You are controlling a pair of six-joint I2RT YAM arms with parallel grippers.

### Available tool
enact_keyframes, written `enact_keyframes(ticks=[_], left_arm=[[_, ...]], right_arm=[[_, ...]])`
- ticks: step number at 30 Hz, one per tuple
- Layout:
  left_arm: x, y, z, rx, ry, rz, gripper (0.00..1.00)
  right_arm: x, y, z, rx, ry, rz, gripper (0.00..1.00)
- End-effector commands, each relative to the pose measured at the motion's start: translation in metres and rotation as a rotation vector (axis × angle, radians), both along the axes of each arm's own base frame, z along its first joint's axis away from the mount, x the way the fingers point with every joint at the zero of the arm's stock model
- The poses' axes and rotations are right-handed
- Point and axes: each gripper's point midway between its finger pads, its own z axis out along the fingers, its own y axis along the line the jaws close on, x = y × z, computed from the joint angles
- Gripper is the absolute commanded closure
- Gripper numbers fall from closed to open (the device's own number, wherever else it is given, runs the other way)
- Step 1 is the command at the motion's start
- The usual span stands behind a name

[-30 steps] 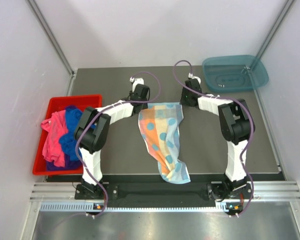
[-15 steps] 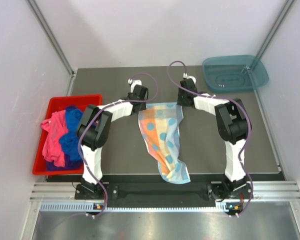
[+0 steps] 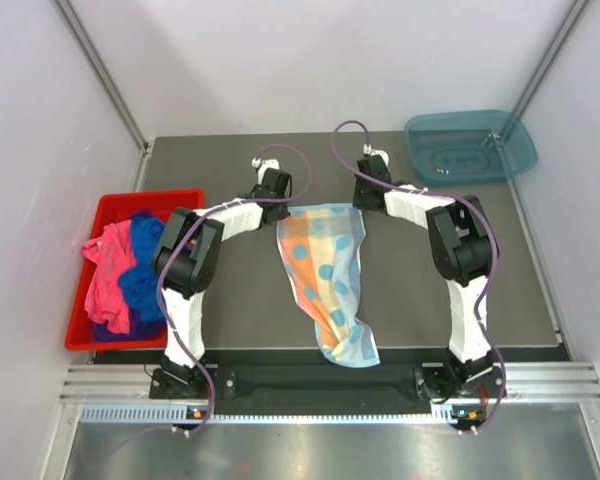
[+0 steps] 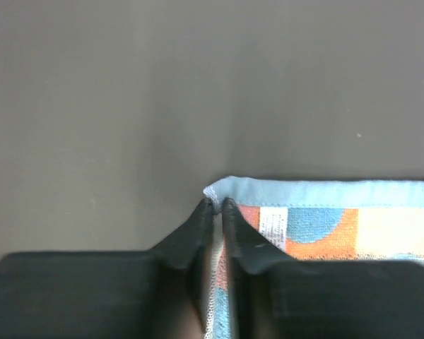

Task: Fold and stack the towels
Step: Flatten out the crumpled towel

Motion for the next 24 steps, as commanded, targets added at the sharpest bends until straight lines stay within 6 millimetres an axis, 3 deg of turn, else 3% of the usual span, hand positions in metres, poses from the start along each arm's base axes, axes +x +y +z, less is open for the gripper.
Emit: enact_keyframes(ticks=[1, 3, 5, 9, 12, 13, 14, 16, 17, 24], left_arm=[[0.004, -0.007, -0.003, -0.045, -0.004, -0.010, 0.89], [0.007, -0.008, 0.000, -0.051, -0.015, -0.008, 1.00], [0.010, -0.009, 0.006, -0.055, -0.032, -0.007, 1.00], [0.022, -0.008, 0.026, -0.056, -0.086, 0.005, 1.00], [0.036, -0.010, 0.054, -0.057, -0.149, 0.007, 1.00], [0.041, -0.011, 0.072, -0.066, -0.183, 0.006, 1.00], [0.044, -0.009, 0.083, -0.063, -0.202, 0.006, 1.00], [0.047, -0.010, 0.115, -0.068, -0.263, -0.006, 1.00], [0.050, -0.010, 0.127, -0.073, -0.298, -0.011, 1.00], [0.041, -0.007, 0.191, -0.091, -0.397, -0.036, 1.00]], right_arm=[[-0.010, 0.004, -0.013, -0.031, 0.047, 0.017, 0.96], [-0.009, 0.005, -0.006, -0.024, 0.033, 0.016, 1.00], [-0.007, 0.004, 0.000, -0.023, 0.013, 0.010, 1.00], [0.002, 0.003, 0.032, -0.005, -0.060, -0.004, 1.00], [0.013, 0.000, 0.069, 0.022, -0.132, -0.016, 1.00], [0.015, -0.001, 0.080, 0.026, -0.153, -0.017, 1.00], [0.021, -0.004, 0.104, 0.032, -0.199, -0.026, 1.00], [0.023, -0.008, 0.128, 0.034, -0.244, -0.033, 1.00], [0.025, -0.012, 0.149, 0.037, -0.286, -0.038, 1.00], [0.020, -0.021, 0.207, 0.053, -0.392, -0.041, 1.00]])
